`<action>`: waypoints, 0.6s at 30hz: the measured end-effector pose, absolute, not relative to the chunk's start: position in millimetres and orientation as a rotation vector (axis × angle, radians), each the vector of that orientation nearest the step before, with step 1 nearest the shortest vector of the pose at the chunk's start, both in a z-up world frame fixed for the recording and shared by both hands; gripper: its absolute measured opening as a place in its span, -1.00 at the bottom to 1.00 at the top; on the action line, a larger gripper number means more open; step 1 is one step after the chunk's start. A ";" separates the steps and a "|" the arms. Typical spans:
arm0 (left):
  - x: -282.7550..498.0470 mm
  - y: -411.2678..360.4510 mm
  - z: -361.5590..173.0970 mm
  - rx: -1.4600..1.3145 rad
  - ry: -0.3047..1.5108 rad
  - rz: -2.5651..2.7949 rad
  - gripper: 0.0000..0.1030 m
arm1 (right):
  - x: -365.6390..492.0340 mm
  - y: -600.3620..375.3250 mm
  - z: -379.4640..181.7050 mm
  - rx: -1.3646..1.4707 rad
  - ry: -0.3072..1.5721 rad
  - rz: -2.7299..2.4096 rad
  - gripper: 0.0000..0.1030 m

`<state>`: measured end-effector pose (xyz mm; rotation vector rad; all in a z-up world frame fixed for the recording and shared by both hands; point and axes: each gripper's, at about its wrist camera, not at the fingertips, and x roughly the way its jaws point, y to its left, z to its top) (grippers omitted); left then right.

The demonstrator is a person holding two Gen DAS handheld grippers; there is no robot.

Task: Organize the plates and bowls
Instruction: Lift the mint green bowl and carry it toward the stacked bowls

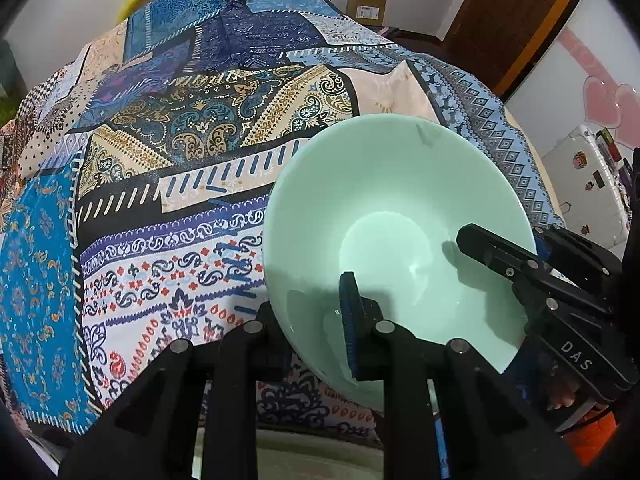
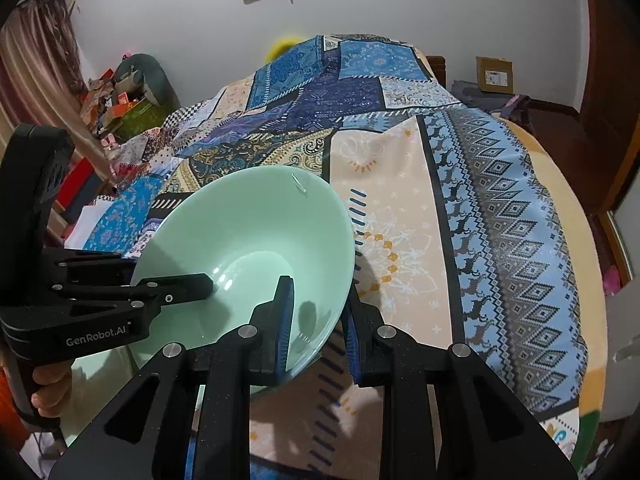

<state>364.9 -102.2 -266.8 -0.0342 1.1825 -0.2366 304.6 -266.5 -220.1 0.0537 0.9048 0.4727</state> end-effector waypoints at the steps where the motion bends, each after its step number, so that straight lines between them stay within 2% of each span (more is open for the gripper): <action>1: 362.4 -101.5 -265.0 -0.032 1.179 -0.237 -0.61 | 303.1 -266.9 -218.6 0.053 0.904 0.474 -0.59; 18: 303.1 -87.6 -198.1 -0.037 1.069 -0.217 -0.61 | 251.1 -246.4 -164.5 0.049 0.810 0.504 -0.60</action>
